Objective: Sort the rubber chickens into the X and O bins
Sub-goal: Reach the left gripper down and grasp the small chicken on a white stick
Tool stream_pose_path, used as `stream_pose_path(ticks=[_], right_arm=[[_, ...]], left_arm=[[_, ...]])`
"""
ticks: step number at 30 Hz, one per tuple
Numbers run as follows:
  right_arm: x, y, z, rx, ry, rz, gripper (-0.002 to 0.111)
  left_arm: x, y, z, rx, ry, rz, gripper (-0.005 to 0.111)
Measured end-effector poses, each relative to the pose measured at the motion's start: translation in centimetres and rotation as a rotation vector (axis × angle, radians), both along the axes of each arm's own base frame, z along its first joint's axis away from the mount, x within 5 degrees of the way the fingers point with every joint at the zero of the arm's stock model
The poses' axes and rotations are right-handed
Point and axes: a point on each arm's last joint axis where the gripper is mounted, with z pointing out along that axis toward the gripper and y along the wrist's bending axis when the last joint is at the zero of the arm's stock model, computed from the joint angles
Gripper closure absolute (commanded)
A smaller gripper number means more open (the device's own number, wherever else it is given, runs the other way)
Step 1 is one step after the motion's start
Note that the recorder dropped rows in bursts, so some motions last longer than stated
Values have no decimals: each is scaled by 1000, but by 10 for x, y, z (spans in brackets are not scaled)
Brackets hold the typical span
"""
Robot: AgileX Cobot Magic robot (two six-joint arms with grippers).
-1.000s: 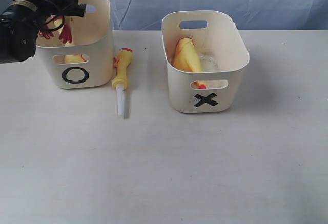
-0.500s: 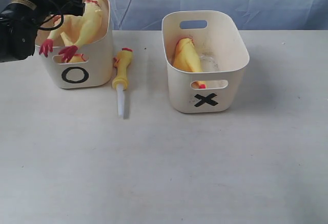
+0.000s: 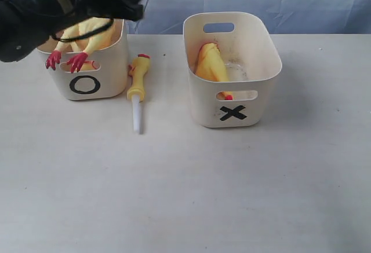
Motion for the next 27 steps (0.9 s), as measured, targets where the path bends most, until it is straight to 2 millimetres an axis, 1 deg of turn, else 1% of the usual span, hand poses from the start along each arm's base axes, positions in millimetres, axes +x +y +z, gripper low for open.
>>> stream_pose_path(ticks=[1,3,5,7,9,12,16,18,23,27], right_arm=[[0,0,0,0,0,0,108],[0,0,0,0,0,0,108],[0,0,0,0,0,0,108],[0,0,0,0,0,0,108],[0,0,0,0,0,0,108],[0,0,0,0,0,0,108],[0,0,0,0,0,0,108],[0,0,0,0,0,0,108],[0,0,0,0,0,0,108],[0,0,0,0,0,0,108]], left_arm=[[-8,-14,-1,6,34,-72,62],[-22,-37,-12,73,134,-129,58],[-30,-50,-27,177,226,-103,50],[-36,-57,-43,292,308,-52,41],[-39,-57,-60,376,395,19,35],[-40,-55,-74,361,507,110,31],[-38,-58,-86,234,610,168,31],[-37,-61,-96,189,650,176,31],[-34,-65,-128,175,747,203,31],[-32,-60,-153,201,810,239,33]])
